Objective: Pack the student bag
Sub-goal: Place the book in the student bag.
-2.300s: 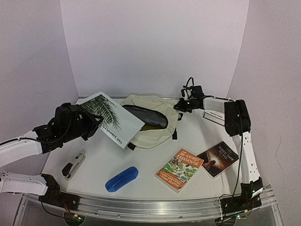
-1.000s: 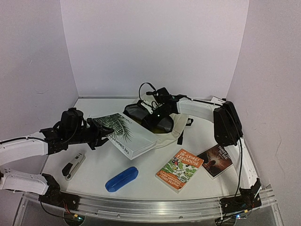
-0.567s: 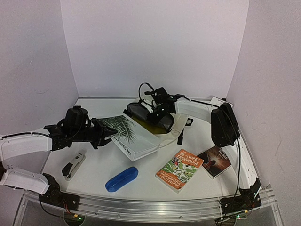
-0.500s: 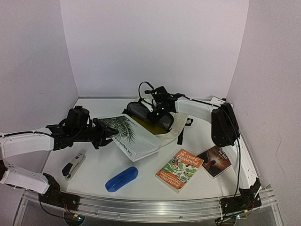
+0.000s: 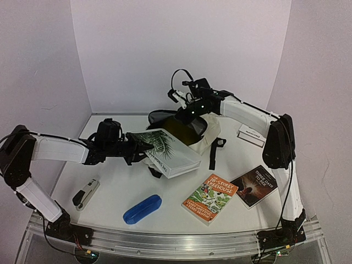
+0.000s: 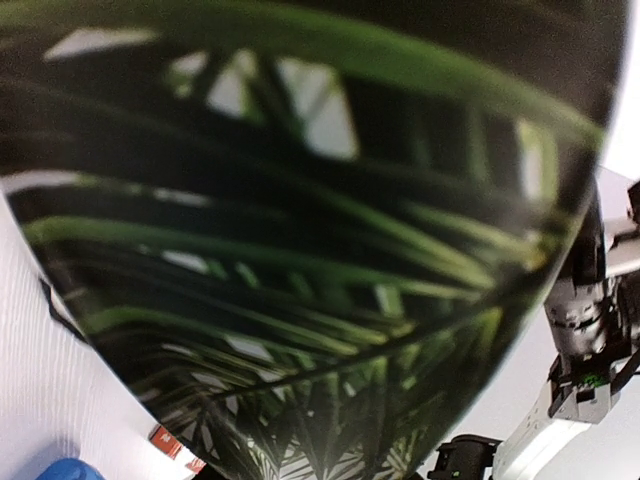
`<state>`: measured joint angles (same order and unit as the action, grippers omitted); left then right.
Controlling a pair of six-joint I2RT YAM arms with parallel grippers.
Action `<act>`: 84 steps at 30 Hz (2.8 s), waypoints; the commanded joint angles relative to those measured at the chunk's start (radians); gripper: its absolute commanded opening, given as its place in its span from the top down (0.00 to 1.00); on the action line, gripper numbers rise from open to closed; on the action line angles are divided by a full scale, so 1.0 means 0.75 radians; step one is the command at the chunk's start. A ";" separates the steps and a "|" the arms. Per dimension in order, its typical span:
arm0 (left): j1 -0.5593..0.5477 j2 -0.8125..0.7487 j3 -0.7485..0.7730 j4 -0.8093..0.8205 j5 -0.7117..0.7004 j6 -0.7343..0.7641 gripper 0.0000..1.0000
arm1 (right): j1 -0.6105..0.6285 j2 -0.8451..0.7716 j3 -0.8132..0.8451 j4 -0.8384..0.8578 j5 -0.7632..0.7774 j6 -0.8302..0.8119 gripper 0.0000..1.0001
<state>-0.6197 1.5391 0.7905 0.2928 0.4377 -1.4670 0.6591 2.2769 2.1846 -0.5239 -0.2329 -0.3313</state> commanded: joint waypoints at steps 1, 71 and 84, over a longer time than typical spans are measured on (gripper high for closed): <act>0.068 0.049 0.034 0.320 0.053 -0.088 1.00 | 0.007 -0.169 -0.085 0.048 -0.160 -0.025 1.00; -0.042 0.758 0.610 0.149 -0.436 -0.107 0.66 | -0.010 0.057 0.190 -0.036 -0.633 0.146 1.00; -0.015 0.814 0.737 0.279 -0.486 0.051 0.60 | -0.053 0.048 0.126 -0.045 -0.679 0.079 1.00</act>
<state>-0.6415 2.2044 1.3090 0.4775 0.0998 -1.5170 0.6315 2.3409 2.2552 -0.5988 -0.6914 -0.2522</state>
